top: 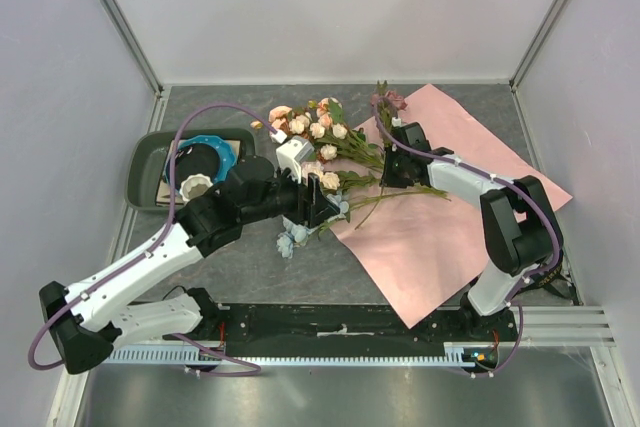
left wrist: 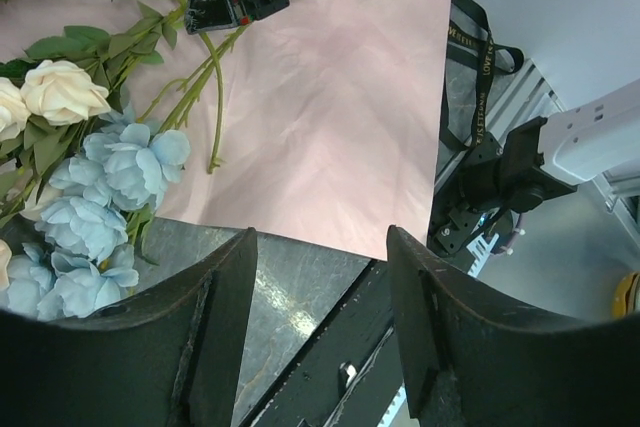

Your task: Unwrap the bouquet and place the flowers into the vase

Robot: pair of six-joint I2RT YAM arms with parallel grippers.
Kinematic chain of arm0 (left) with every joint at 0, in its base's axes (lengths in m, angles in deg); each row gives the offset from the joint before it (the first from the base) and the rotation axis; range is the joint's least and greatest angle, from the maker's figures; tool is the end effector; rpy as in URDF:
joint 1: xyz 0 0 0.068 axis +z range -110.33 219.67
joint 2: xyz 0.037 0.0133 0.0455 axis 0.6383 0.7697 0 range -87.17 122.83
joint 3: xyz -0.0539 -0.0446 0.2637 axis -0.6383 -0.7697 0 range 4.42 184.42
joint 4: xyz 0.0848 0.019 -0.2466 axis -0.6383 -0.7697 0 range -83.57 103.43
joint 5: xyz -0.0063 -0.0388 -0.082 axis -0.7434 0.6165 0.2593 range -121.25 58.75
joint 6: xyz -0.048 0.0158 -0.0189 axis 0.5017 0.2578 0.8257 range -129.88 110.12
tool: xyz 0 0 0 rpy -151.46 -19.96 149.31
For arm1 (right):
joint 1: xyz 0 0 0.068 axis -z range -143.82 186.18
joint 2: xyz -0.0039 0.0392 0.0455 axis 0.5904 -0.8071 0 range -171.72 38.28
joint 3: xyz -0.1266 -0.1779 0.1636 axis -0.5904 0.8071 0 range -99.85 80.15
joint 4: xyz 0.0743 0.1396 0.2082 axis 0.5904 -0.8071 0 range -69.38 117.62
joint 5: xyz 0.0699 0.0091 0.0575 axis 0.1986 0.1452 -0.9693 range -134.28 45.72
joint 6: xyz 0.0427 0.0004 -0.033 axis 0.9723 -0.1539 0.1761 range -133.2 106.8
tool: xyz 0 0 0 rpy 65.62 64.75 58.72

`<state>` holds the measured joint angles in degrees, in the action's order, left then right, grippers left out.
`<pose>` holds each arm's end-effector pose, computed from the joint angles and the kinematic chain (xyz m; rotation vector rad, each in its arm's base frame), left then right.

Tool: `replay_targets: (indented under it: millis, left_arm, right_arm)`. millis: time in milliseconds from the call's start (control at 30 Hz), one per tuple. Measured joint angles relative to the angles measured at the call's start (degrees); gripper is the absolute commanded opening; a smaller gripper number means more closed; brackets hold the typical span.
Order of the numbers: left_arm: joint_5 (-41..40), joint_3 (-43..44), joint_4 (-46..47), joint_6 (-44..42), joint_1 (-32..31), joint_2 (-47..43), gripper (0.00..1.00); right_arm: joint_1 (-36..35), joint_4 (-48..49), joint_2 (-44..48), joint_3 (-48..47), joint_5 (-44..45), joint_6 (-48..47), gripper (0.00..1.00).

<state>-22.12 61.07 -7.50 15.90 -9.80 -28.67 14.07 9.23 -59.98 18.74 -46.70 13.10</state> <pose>0.1449 -0.1782 0.3483 0.5410 2.0359 -0.9864 0.3260 0.1341 0.1858 0.0771 2.5781 0.3805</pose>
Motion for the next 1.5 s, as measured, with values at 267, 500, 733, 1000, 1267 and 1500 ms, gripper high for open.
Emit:
replay_targets:
  millis: [267,500,733,1000,1267,1500]
  left_arm:
    - [0.0,1.9,-0.2,0.0,0.0,0.3,0.65]
    - [8.1,8.5,-1.2,1.4,4.9,7.3,0.67]
    - [16.6,13.4,0.4,8.4,14.1,11.4,0.67]
    - [21.2,24.5,5.7,13.7,16.0,20.4,0.64]
    - [17.8,24.9,6.1,13.9,17.0,17.8,0.59]
    - [13.9,25.0,5.9,13.8,18.3,14.2,0.42]
  right_arm:
    - [0.0,1.7,0.5,0.0,-0.3,1.0,0.0]
    - [0.2,1.2,9.7,0.0,-0.3,-1.1,0.0]
    - [0.2,7.8,20.4,-0.4,-9.0,-4.3,0.0]
    - [-7.1,17.2,29.7,-0.5,-21.2,-6.0,0.0]
    - [-11.3,21.0,30.8,-0.6,-25.1,-5.7,0.0]
    - [-13.4,21.7,30.8,-0.6,-26.7,-6.0,0.0]
